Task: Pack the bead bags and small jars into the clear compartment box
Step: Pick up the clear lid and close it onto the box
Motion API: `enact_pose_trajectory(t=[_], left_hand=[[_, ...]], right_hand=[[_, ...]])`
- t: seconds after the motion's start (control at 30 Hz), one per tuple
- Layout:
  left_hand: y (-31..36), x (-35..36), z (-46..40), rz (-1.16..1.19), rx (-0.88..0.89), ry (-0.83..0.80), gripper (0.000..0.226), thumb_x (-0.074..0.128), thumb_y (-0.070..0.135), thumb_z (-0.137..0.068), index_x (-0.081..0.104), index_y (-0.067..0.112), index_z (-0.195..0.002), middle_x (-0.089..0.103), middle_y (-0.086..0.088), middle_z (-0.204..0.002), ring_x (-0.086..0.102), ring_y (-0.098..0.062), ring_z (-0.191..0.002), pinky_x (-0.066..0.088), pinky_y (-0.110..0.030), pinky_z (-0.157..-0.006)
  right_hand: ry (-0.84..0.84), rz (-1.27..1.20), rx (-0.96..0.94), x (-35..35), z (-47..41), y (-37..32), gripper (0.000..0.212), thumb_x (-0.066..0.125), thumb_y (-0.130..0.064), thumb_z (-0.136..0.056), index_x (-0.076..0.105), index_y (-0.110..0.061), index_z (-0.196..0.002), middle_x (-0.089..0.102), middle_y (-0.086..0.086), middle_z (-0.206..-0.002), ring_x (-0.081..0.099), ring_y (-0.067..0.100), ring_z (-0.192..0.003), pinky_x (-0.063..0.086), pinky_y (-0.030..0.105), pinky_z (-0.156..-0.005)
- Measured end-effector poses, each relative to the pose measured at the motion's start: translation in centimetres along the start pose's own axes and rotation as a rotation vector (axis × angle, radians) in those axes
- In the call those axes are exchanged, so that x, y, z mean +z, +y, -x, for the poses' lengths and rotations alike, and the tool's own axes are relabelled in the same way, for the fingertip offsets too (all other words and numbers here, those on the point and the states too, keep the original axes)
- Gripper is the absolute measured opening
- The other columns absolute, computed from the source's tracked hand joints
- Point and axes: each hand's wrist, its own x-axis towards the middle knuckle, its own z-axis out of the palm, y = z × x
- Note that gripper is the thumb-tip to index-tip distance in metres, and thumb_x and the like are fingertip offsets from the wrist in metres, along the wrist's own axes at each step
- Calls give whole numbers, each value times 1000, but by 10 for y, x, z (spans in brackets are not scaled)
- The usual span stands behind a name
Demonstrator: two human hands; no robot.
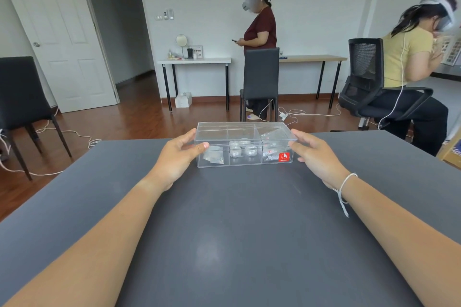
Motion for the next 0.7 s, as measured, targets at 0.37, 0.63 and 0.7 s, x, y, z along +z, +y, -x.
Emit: enact_pose_trajectory(t=[0.37,0.63,0.7], left_hand=[[-1,0,2,-3,-6,18,49,66,23,-79,51,24,-126,55,30,-101,52,12,-96,34,-17,-89],[-6,-2,-1,-17,11,7,46,66,19,-79,54,22,-124,59,32,-91,53,25,-80,38,4,-67],[-8,-2,-2,-24,14,9,47,66,18,-79,53,20,-125,59,34,-87,52,28,-77,35,7,-63]], right_hand=[[-21,13,-9,0,2,-1,45,49,-25,-92,40,-23,-136,46,0,-141,46,21,-125,42,36,-99],[-25,24,-9,-1,3,-1,46,49,-24,-91,40,-23,-136,46,1,-141,47,22,-125,40,41,-104],[-24,22,-9,-1,3,-1,45,49,-23,-91,40,-23,-136,47,0,-140,47,22,-124,41,40,-104]])
